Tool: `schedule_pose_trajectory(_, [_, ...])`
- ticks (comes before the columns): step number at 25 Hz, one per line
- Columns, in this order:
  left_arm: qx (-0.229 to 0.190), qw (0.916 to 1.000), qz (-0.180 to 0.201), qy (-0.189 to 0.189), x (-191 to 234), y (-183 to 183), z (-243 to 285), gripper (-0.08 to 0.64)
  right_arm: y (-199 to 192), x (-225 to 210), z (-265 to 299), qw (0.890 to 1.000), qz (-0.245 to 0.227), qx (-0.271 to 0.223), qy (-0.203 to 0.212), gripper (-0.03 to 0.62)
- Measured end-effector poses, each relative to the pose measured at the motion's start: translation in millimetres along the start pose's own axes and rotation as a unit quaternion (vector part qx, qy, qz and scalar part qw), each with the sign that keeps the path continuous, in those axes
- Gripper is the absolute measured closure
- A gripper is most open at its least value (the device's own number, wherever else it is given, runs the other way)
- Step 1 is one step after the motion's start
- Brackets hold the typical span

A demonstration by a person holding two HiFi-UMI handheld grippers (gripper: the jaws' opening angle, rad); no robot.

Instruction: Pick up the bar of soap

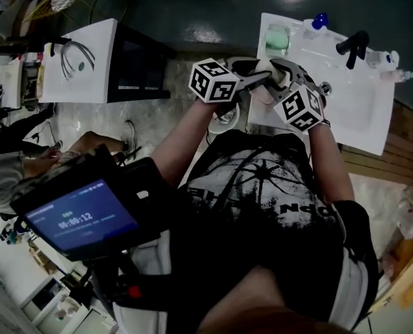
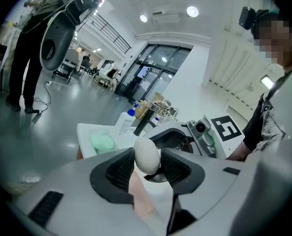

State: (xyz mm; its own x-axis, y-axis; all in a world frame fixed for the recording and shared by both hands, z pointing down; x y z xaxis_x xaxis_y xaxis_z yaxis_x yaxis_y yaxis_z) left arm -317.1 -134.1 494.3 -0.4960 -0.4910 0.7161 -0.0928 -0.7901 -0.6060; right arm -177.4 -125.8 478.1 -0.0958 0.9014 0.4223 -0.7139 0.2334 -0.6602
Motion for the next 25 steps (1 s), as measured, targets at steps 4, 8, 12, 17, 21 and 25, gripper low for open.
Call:
schedule_pose_trajectory(4, [-0.036, 0.9991, 0.022, -0.002, -24, 11, -13, 0.387, 20, -7, -21, 0.999, -0.023, -0.014, -0.024, 0.382])
schedule_pose_trajectory(8, [-0.070, 0.9964, 0.048, -0.002, -46, 22, -24, 0.388, 38, -14, -39, 0.998, -0.045, -0.026, -0.048, 0.382])
schedule_pose_trajectory(12, [-0.097, 0.9932, 0.064, 0.001, -59, 33, -33, 0.390, 50, -23, -49, 0.995, -0.063, -0.039, -0.064, 0.382])
schedule_pose_trajectory(17, [-0.114, 0.9901, 0.081, 0.011, -70, 40, -41, 0.390, 61, -28, -55, 0.993, -0.071, -0.054, -0.075, 0.382])
schedule_pose_trajectory(21, [-0.125, 0.9881, 0.088, 0.017, -75, 47, -45, 0.390, 66, -34, -58, 0.992, -0.077, -0.064, -0.079, 0.382])
schedule_pose_trajectory(25, [-0.130, 0.9867, 0.097, 0.016, -79, 49, -47, 0.391, 69, -34, -62, 0.991, -0.080, -0.066, -0.088, 0.382])
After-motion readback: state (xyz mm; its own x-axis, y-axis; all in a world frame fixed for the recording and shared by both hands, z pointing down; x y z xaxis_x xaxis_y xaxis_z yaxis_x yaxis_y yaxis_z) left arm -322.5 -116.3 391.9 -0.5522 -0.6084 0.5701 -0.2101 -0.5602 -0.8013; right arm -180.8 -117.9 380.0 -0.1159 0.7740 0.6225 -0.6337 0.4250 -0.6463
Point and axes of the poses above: the fingertips, and each gripper's own axes: z forward along the fingers, x to its left, y out of its top, the point moved 10 cm from there along -z, backward along the fingers, and after that the axes turned 14 degrees about -z, right-handed, at the moved point
